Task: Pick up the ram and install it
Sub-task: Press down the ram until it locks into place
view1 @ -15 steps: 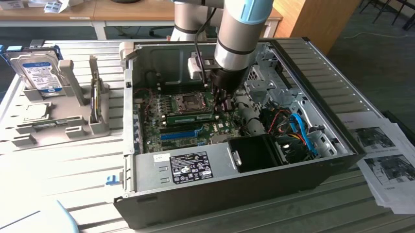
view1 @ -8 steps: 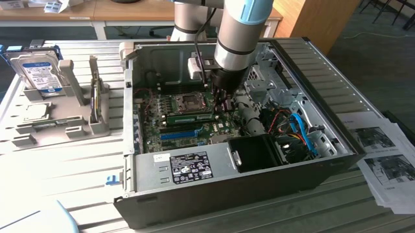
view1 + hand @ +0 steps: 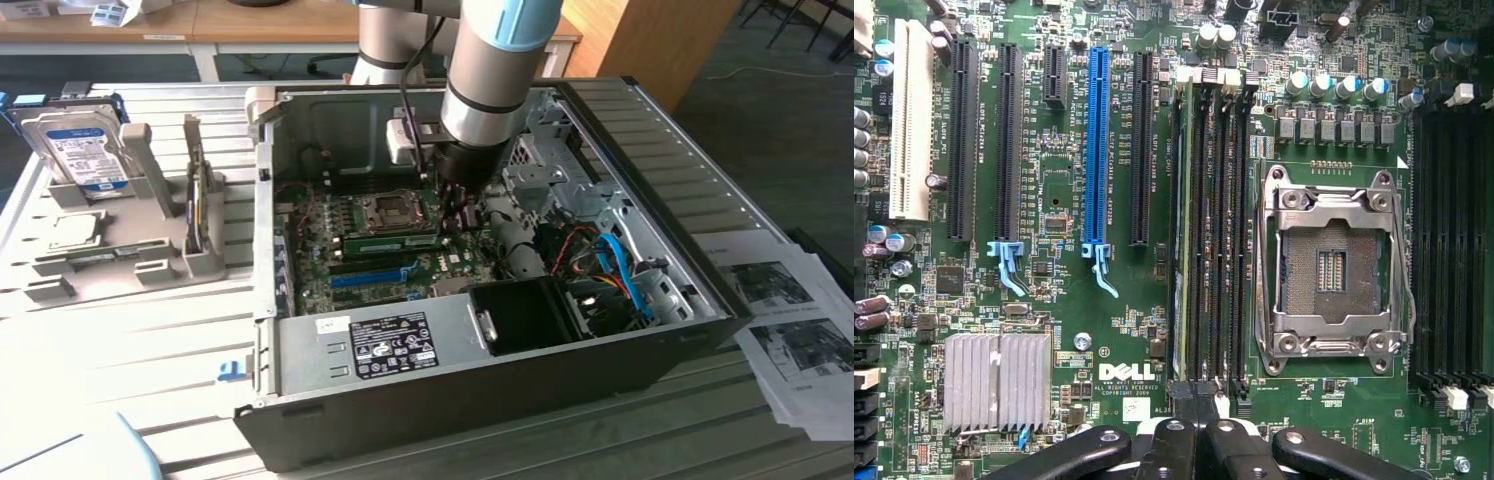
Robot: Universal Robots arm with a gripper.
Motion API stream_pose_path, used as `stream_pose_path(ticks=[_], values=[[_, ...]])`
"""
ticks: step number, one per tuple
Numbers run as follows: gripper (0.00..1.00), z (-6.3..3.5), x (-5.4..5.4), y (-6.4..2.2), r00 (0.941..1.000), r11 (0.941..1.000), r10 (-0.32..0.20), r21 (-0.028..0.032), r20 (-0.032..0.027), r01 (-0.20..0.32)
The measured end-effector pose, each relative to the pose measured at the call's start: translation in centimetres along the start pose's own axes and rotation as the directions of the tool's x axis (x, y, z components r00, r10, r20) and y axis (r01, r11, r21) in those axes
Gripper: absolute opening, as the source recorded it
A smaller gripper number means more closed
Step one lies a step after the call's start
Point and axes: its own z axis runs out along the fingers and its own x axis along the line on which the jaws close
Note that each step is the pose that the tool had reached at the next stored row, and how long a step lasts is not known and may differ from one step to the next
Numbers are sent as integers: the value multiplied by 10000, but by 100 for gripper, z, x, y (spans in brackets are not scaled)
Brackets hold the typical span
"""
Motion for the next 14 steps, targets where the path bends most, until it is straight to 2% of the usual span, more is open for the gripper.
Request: stream_pose_path(ticks=[14], values=[[9, -142, -11, 3, 10000, 10000, 1, -4, -4, -1]])
